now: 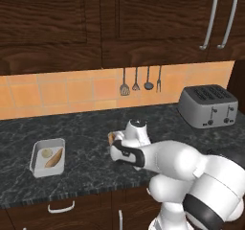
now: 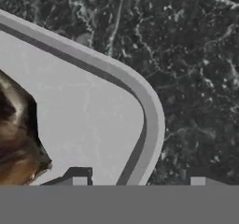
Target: Take the meat container that has the steak and place it on the second highest rack of the freezer. Then take the vegetable container that has the sweet potato and garlic and place it on the highest rack of the freezer.
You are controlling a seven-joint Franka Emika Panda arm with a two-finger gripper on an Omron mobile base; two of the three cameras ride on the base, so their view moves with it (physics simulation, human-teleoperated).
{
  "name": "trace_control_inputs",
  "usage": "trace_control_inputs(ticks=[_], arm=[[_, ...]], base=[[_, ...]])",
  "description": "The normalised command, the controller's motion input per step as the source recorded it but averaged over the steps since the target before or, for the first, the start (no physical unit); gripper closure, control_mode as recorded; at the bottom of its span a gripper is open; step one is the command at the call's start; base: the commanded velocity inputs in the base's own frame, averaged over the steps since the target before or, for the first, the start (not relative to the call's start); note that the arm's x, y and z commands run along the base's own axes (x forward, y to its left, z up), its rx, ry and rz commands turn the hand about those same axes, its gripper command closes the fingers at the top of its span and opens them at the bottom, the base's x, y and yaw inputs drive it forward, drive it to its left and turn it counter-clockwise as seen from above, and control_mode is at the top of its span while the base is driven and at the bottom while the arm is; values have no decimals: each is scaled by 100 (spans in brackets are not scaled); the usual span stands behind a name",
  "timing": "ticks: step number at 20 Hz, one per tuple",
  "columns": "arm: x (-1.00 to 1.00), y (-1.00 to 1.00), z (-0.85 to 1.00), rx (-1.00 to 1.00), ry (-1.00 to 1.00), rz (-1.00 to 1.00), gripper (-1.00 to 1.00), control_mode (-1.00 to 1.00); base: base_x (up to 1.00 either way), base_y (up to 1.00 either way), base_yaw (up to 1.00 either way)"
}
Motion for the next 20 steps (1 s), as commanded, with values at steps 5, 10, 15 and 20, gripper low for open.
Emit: trace_control_inputs(ticks=[5,10,15,20], arm=[[-15,-21,-3,0,3,-9,100,-100],[-37,-45,21,0,0,-3,100,-100],[-20,-57,79,4,0,4,100,-100],[-29,-32,100,6,-3,28,100,-100]], base=[[0,0,0],[0,0,0],[0,0,0],[0,0,0]])
